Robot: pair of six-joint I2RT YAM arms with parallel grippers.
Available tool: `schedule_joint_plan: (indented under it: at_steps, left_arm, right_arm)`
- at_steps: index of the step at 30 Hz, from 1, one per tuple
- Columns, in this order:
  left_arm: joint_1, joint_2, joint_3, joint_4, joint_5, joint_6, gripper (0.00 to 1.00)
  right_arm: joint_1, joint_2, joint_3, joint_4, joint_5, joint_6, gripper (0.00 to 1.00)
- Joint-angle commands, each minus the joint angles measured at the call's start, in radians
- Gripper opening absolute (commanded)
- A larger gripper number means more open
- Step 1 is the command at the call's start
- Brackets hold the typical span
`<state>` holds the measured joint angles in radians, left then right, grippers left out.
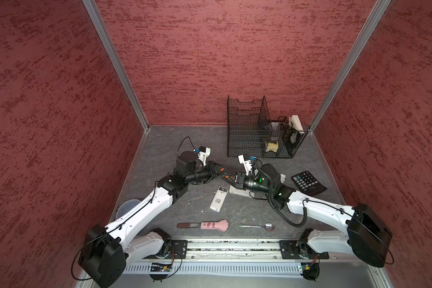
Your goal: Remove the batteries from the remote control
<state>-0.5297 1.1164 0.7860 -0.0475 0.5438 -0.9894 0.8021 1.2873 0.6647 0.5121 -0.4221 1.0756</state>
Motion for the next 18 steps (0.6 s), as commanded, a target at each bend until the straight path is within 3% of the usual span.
schedule_joint_plan:
  at_steps: [1,8,18]
  left_arm:
    - [0.056,-0.012,-0.035,-0.043,-0.122,0.017,0.00]
    - [0.080,-0.012,-0.050,-0.042,-0.141,-0.034,0.00]
    - [0.105,0.017,-0.008,-0.075,-0.190,-0.061,0.00]
  right_arm:
    - [-0.018,-0.037,-0.006,0.121,0.094,0.053,0.03]
    - [-0.018,-0.016,-0.002,0.160,0.119,0.060,0.26]
    - [0.009,-0.065,0.040,0.032,0.243,-0.005,0.40]
